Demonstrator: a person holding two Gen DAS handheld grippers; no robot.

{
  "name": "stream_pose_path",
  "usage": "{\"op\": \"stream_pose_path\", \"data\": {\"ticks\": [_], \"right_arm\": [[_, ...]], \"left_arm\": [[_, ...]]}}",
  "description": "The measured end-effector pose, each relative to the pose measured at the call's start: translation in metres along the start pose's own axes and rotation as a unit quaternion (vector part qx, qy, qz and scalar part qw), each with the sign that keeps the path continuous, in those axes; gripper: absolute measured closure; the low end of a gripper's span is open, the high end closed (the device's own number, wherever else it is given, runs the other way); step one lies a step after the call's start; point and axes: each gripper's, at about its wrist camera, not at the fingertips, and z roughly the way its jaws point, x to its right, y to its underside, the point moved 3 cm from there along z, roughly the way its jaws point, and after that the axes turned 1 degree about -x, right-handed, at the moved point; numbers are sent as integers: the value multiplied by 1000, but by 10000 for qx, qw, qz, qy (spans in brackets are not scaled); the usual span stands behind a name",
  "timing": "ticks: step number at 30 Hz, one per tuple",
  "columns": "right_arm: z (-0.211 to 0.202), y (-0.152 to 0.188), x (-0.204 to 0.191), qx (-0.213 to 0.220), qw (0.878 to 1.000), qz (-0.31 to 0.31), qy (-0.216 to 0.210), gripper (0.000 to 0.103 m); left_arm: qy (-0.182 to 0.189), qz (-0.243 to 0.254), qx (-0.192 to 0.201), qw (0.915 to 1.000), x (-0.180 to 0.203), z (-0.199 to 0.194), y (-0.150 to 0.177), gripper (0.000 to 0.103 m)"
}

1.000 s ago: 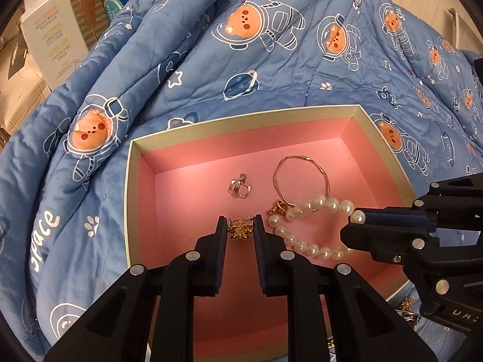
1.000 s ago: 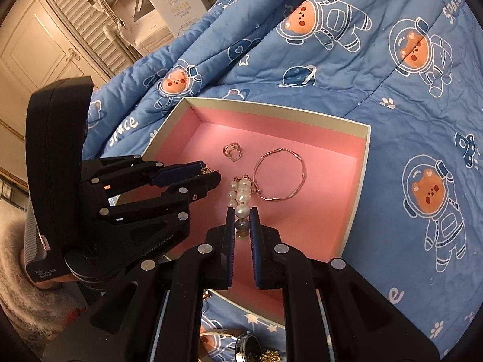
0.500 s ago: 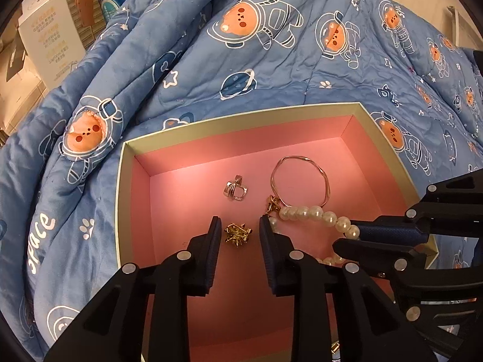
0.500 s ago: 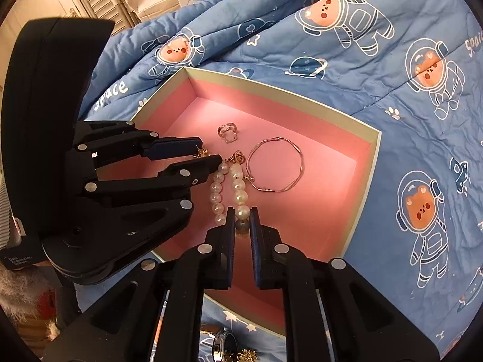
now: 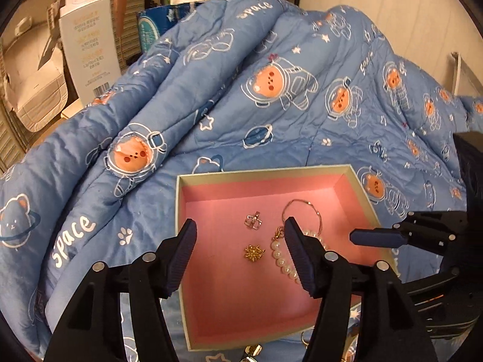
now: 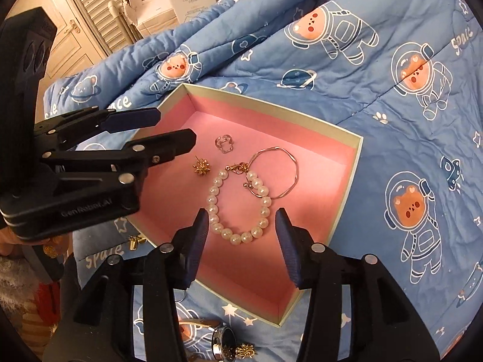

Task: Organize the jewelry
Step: 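Withdraw both tools from the box toward the remaining jewelry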

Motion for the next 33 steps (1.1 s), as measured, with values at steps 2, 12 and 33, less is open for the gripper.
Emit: {"op": "stream_pose_path", "data": {"ticks": [2,12,33], "right_arm": [[-9,1,0,167,9998,85,-95,51],[-48,30,-11,800,9966,-107,138,32],[-64,125,-41,944,9847,-1157,897,37]], "left_arm": [[54,-224,210,9995,-6,-14,2,31],[-191,-516,590,9967,-26,-53,56,16],[-487,-54,521,9974,14,-63,160,17]]}}
